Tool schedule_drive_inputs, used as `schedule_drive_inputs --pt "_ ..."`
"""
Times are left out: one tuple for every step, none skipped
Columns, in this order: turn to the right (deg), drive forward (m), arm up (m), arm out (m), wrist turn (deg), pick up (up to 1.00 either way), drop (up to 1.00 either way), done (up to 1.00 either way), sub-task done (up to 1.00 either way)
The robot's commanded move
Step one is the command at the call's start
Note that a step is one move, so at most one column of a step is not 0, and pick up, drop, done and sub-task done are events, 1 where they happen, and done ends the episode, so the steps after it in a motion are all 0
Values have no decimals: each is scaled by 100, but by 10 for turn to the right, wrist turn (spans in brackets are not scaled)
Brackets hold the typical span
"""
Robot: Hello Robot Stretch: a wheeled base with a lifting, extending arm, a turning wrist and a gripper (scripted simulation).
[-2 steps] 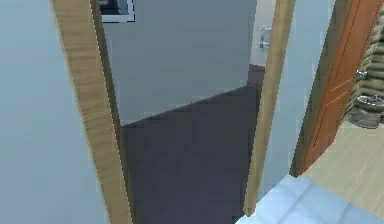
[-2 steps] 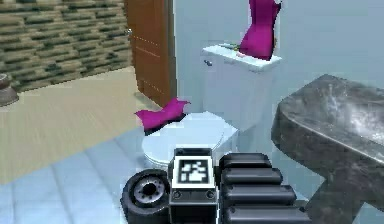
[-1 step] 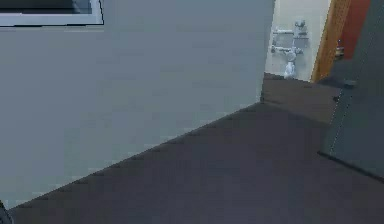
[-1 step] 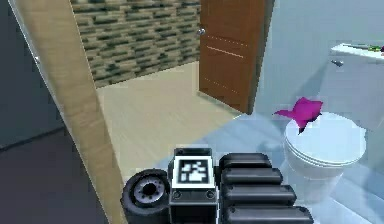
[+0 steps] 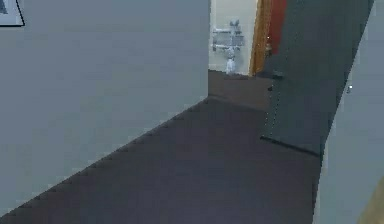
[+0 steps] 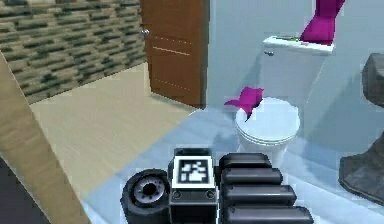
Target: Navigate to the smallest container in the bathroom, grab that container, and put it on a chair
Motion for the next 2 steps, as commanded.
schedule_drive_inputs --pt "0 15 0 0 0 0 0 0 0" --pt "210 0 0 0 0 0 0 0 0"
